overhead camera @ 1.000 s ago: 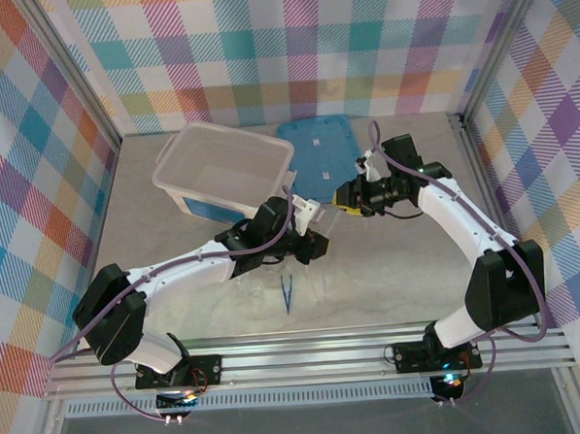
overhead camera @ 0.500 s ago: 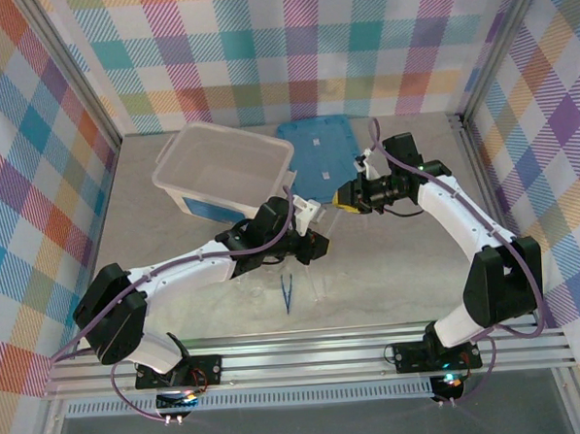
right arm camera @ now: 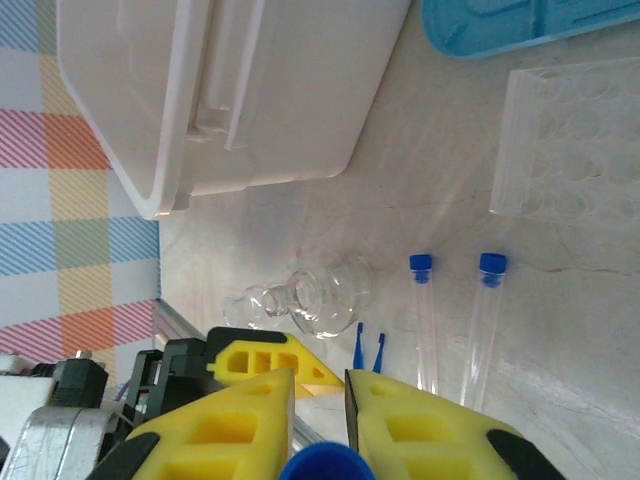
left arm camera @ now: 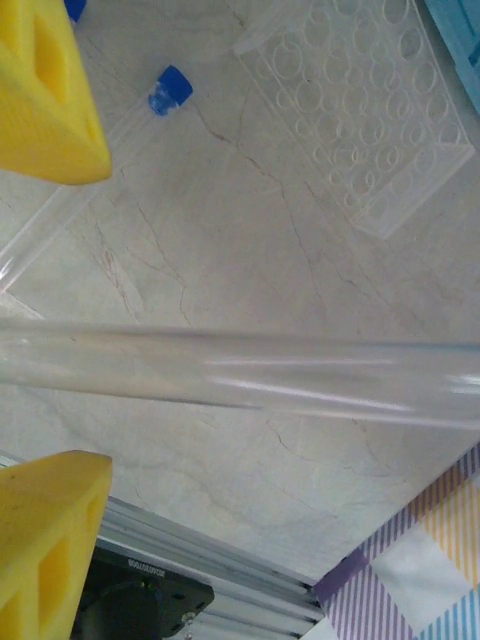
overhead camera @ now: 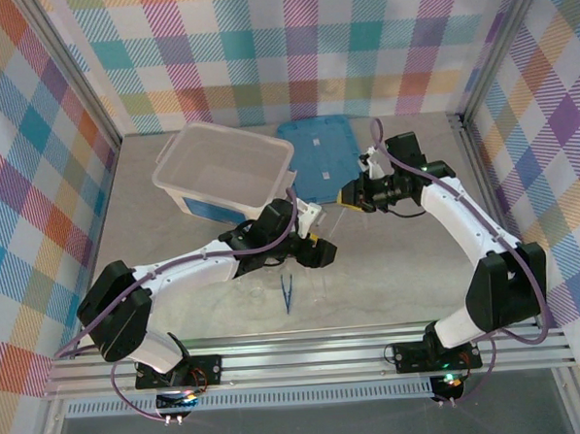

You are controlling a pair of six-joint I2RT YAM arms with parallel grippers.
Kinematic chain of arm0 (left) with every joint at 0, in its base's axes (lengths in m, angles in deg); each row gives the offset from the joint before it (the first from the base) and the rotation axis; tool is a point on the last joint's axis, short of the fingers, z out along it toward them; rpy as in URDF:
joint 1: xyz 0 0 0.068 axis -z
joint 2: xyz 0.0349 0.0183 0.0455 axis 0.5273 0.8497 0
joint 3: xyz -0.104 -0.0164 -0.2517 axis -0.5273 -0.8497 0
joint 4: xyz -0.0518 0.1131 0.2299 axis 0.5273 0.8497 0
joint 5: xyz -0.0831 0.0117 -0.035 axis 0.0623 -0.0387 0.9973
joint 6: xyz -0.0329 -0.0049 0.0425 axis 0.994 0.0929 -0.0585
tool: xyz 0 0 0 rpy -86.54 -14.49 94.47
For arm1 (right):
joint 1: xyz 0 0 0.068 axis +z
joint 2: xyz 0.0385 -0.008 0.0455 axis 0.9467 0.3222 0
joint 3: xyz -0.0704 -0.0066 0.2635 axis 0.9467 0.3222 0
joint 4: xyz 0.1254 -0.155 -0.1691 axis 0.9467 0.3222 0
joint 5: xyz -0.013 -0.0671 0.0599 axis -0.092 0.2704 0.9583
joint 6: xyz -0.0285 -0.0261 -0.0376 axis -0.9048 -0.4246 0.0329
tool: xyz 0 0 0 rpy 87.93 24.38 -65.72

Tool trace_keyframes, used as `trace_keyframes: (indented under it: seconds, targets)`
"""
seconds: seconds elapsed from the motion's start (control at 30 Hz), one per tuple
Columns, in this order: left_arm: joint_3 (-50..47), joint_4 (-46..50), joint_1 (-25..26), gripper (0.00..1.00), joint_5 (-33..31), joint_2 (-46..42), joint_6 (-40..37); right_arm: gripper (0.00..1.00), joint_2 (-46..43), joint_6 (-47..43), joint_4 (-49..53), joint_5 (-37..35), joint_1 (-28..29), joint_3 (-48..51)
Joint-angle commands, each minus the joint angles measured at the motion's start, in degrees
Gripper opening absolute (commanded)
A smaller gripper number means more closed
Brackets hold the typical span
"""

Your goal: Organize the chemistry lab equipment

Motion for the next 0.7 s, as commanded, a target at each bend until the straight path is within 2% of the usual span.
trace_keyframes:
  seconds: [0.0,0.2,0.3,0.4,0.57,0.63,0.67]
  targets:
    - [0.6,1.2,0.2,0.75,-2.7,-3.3,-0.4,0.04,-1.8,-1.3,1.9,-4.1,-0.5,-2.6]
    - [-0.8,4.5,-0.4,0.76,-15.2,-7.1,-0.6,0.04,-2.9,-1.6,2.8,-13.2,-0.5,-3.0]
    - [-1.4,5.3,-0.9,0.77,-18.8,-8.8,-0.9,0.04,-5.2,-0.5,0.2,-17.6,0.3,-0.6]
    - [-2.9,4.5,-1.9,0.77,-21.6,-10.1,2.1,0.04,-7.6,-0.2,-1.4,-24.4,2.6,1.1]
    - [-5.1,2.3,-3.4,0.92,-22.0,-11.8,4.4,0.04,-8.8,-0.9,-3.4,-36.4,7.5,1.9]
    - [-4.7,3.2,-3.9,1.0,-23.7,-11.7,5.4,0.04,-8.7,-1.1,-4.7,-40.4,9.6,2.1]
    - [-4.3,4.2,-3.9,1.0,-25.1,-11.4,5.8,0.04,-8.6,-1.2,-5.2,-42.4,10.7,2.2]
